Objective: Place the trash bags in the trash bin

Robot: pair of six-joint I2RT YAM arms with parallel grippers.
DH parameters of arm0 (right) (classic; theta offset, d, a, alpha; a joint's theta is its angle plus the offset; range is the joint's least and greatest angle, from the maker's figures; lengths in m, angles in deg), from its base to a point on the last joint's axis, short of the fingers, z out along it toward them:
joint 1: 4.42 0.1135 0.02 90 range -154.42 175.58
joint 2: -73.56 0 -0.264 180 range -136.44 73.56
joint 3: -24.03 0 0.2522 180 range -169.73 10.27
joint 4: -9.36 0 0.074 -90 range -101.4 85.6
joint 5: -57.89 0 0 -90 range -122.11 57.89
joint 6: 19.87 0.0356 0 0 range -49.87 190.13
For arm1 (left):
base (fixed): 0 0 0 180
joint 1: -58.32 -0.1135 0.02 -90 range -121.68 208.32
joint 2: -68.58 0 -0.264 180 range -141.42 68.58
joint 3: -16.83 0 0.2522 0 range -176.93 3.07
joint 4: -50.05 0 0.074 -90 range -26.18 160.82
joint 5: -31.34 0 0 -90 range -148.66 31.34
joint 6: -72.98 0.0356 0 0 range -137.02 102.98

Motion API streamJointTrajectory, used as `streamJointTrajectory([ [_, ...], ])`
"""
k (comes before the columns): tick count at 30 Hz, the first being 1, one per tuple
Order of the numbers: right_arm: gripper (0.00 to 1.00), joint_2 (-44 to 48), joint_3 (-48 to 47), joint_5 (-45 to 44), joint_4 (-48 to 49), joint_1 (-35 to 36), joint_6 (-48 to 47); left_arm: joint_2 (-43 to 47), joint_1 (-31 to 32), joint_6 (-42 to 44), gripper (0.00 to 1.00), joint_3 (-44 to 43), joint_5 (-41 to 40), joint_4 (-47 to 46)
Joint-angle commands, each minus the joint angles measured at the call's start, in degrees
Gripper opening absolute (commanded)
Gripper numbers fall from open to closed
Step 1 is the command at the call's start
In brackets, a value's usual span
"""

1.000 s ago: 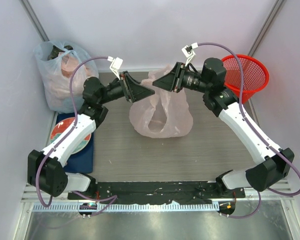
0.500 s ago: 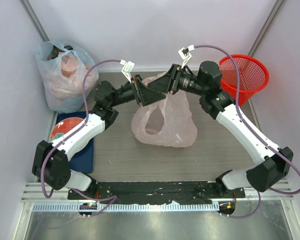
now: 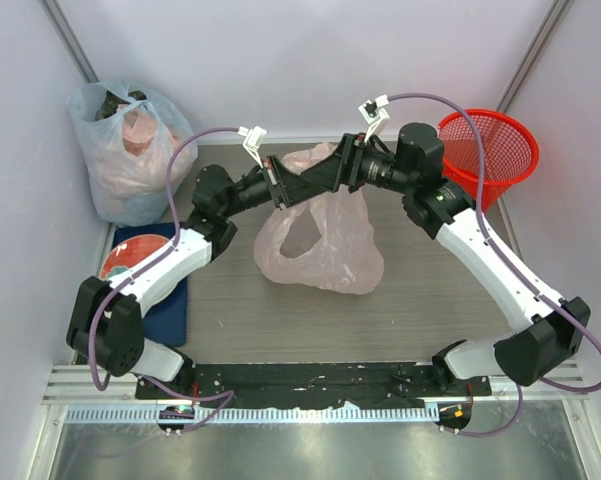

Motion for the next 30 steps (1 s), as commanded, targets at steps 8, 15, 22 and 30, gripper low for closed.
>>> streamJointTrajectory([
  [8, 0.85, -0.24, -20.32, 0.63, -39.43, -20.31, -33.31, 5.54, -8.28, 2.52, 0.00, 0.75, 0.27, 5.62],
  [15, 0.75, -9.02, -34.13, -21.42, -60.58, -25.34, -62.39, 7.48, -9.26, 12.90, 0.00, -3.72, 1.68, 14.67],
  [22, 0.73, -20.61, -37.03, -25.74, -65.86, -34.13, -74.88, 7.66, -9.35, 14.05, 0.00, -5.58, 1.68, 16.35],
  [30, 0.55, -29.86, -40.38, -27.23, -66.49, -36.07, -78.41, 8.19, -9.78, 18.00, 0.00, -6.81, 1.51, 21.18],
])
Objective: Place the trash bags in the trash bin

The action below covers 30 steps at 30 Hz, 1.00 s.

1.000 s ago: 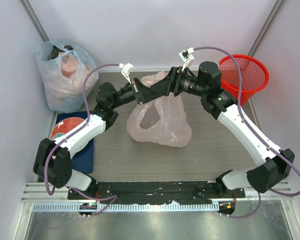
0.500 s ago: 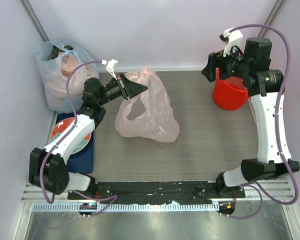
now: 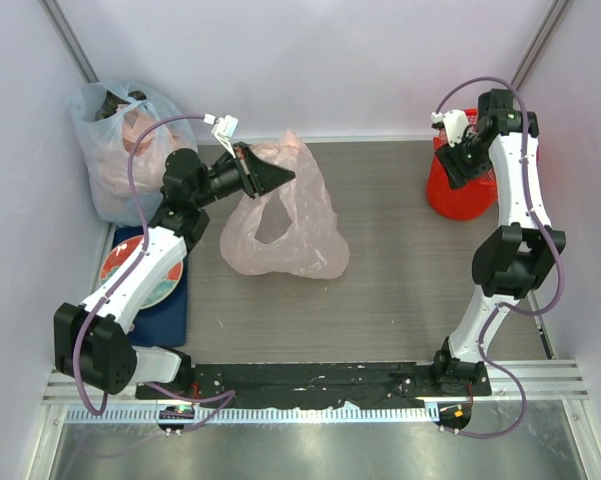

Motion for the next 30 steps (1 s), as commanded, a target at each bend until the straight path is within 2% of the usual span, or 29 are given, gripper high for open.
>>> streamJointTrajectory([
  [1, 0.51, -0.66, -3.84, -2.04, -1.02, 0.13, -3.92, 2.02, -0.58, 3.32, 0.00, -2.76, 0.63, 2.43],
  [2, 0.45, -1.63, -4.36, -1.78, -1.11, 0.04, -3.92, 2.20, -0.76, 3.41, 0.00, -2.94, 0.54, 2.52],
  [3, 0.33, -1.90, -4.63, -1.08, -1.20, 0.04, -3.92, 2.29, -1.37, 3.58, 0.00, -3.11, 0.46, 2.69],
  [4, 0.26, -1.99, -4.80, -0.20, -1.37, 0.04, -4.27, 2.55, -1.81, 3.84, 0.00, -3.55, 0.37, 2.87],
  [6, 0.20, -1.73, -5.77, 2.52, -3.64, 0.04, -5.06, 2.38, -3.30, 4.02, 0.00, -5.39, -0.33, 3.05],
  [7, 0.09, -1.55, -5.94, 6.01, -4.62, 0.04, -5.49, 2.11, -3.92, 4.20, 0.00, -6.27, -0.60, 3.05],
  [9, 0.02, -1.20, -7.00, 10.16, -8.12, 0.21, -6.20, 1.85, -4.71, 6.03, 0.00, -9.87, -1.82, 3.74],
  [14, 0.01, 2.92, -3.67, 19.05, -9.81, 4.33, -3.57, 1.67, -4.80, 9.47, 0.00, -18.22, -4.73, 6.21],
  [16, 0.01, 7.21, 0.44, 19.67, -9.38, 6.97, -3.39, 1.76, -4.80, 10.35, 0.00, -21.20, -5.95, 6.38],
  [22, 0.01, 17.59, 12.58, 18.71, -2.00, 22.70, 3.28, 0.62, -4.98, 11.93, 0.00, -28.41, -9.65, 7.26],
  [27, 0.01, 19.63, 15.85, 18.18, 2.22, 33.76, 10.57, 0.18, -4.98, 11.76, 0.00, -31.59, -12.64, 8.05],
  [30, 0.01, 19.89, 16.64, 17.48, 4.25, 37.21, 12.78, -0.17, -4.98, 11.41, 0.00, -33.52, -12.82, 8.32],
])
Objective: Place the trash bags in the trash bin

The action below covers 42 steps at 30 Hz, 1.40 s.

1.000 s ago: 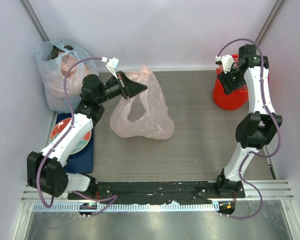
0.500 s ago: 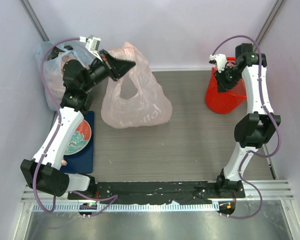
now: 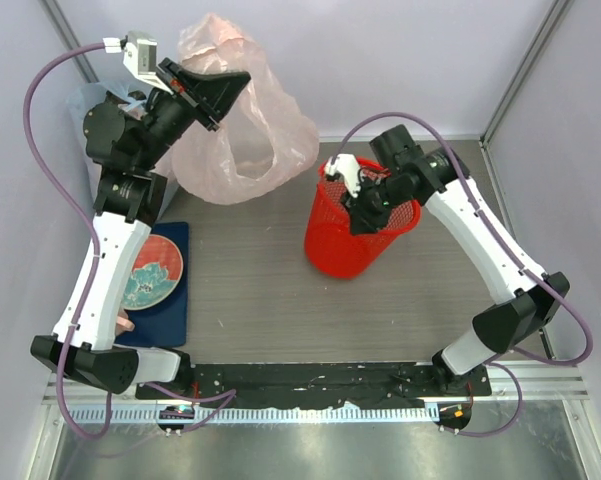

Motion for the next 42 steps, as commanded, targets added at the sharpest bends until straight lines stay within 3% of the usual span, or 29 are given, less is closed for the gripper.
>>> streamJointTrajectory([
  [1, 0.01, 1.01, 1.43, -0.73, 6.08, 4.97, 6.55, -0.72, -0.15, 0.02, 0.00, -4.10, -2.39, 0.32],
  [7, 0.01, 0.92, 2.48, -6.87, 7.32, 11.40, 5.15, -0.63, -0.15, -0.60, 0.00, -4.38, -2.74, 1.02],
  [8, 0.06, 0.75, 2.49, -7.49, 7.23, 13.06, 4.89, -0.37, -0.15, -0.77, 0.00, -4.29, -2.92, 1.11],
  [9, 0.15, 0.83, 2.49, -8.02, 7.14, 13.68, 4.71, -0.20, -0.15, -0.86, 0.00, -4.11, -3.01, 1.11],
  [10, 0.35, 0.92, 2.31, -8.20, 7.06, 14.30, 4.71, -0.28, -0.15, -0.95, 0.00, -4.02, -3.01, 1.11],
  [14, 0.65, 1.36, 0.03, -6.80, 7.58, 15.09, 7.25, -0.98, -0.15, -3.58, 0.00, -4.28, -1.96, -0.46],
  [17, 0.73, 2.24, -2.17, -6.36, 8.46, 15.01, 8.66, -2.47, -0.06, -6.04, 0.00, -6.21, 1.12, -3.01],
  [20, 0.74, 5.56, -2.88, -7.15, 10.82, 14.48, 10.33, -4.67, -0.06, -11.31, 0.00, -8.50, 5.15, -6.70],
  [24, 0.75, 13.82, 0.01, -3.83, 17.32, 6.33, 14.55, -7.22, 0.99, -16.77, 0.00, -13.15, 6.92, -8.64],
  [28, 0.78, 19.99, 5.03, -0.56, 24.10, -5.79, 16.31, -10.12, 6.51, -17.56, 0.00, -16.41, 8.06, -9.35],
  [32, 0.83, 23.07, 8.54, 2.51, 29.45, -10.55, 14.22, -13.19, 10.57, -18.61, 0.00, -21.06, 9.03, -10.75],
  [42, 0.87, 26.67, 11.36, 13.41, 32.98, -11.98, 10.69, -19.09, 17.69, -19.85, 0.00, -29.77, 8.69, -13.92],
])
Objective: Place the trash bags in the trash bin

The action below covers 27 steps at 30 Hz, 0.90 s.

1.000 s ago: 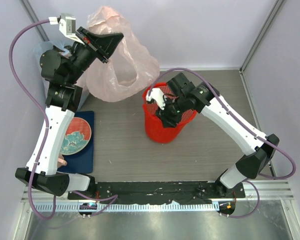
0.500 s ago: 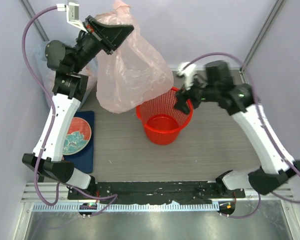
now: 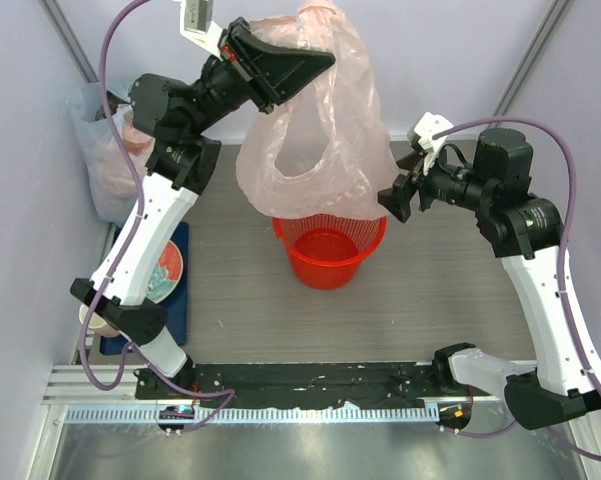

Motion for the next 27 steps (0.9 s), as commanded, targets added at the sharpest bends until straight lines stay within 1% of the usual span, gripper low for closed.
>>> streamJointTrajectory([
  [1, 0.86, 2.63, 0.02, 6.01, 2.78, -0.35, -1.27, -1.23, 2.04, -1.12, 0.00, -3.59, -0.58, -4.65],
  [3, 0.80, 3.42, -0.94, 5.66, 1.46, -0.35, -1.44, -1.67, 2.57, -1.03, 0.00, -2.98, -1.38, -5.62],
  [5, 0.67, 4.56, -2.00, 4.87, -1.17, -0.26, -0.75, -1.76, 2.66, -1.29, 0.00, -1.49, -2.34, -7.28],
  [6, 0.49, 4.92, -3.22, 4.95, -2.31, -0.26, -0.05, -1.85, 2.66, -1.81, 0.00, -0.79, -2.69, -7.81],
  [7, 0.35, 5.27, -3.76, 4.95, -4.41, -0.26, -0.04, -1.76, 2.66, -2.17, 0.00, -0.08, -3.31, -9.04],
  [8, 0.19, 6.23, -4.02, 4.78, -4.78, -0.35, 0.48, -1.85, 2.66, -2.61, 0.00, 1.06, -4.18, -9.66],
  [9, 0.01, 6.76, -4.11, 3.21, -4.79, -0.26, 1.27, -2.28, 2.66, -3.48, 0.00, 1.41, -4.54, -10.27],
  [13, 0.01, 8.61, -5.25, 0.30, -5.05, -0.26, 3.64, -3.78, 2.66, -5.85, 0.00, 1.77, -6.04, -12.65],
  [16, 0.01, 8.70, -7.10, -1.46, -6.10, -0.26, 4.09, -3.26, 2.66, -6.65, 0.00, 5.10, -7.61, -13.35],
  [19, 0.01, 7.39, -6.66, -1.73, -6.11, -0.35, 4.70, -1.42, 2.40, -5.17, 0.00, 12.82, -7.71, -15.11],
  [20, 0.01, 6.95, -5.62, -1.55, -5.84, -0.26, 4.36, 0.24, 2.13, -4.38, 0.00, 17.28, -7.71, -15.37],
  [21, 0.01, 6.68, -4.65, -1.29, -5.14, -0.26, 4.62, 1.13, 1.35, -3.67, 0.00, 19.68, -7.62, -15.46],
  [22, 0.01, 6.16, -3.60, -1.20, -2.35, -0.26, 5.58, 2.18, 0.82, -2.97, 0.00, 21.96, -7.45, -15.46],
  [23, 0.01, 5.89, -1.58, -1.02, -0.85, -0.26, 6.72, 3.93, 0.20, -1.48, 0.00, 26.42, -7.44, -15.38],
  [25, 0.01, 4.23, 0.18, -0.32, 3.28, -0.35, 7.95, 5.79, -2.25, -0.86, 0.00, 31.97, -7.18, -14.50],
  [27, 0.01, 2.91, 2.73, 0.82, 8.45, -0.26, 9.97, 7.81, -4.89, -0.07, 0.00, 34.63, -6.13, -14.24],
])
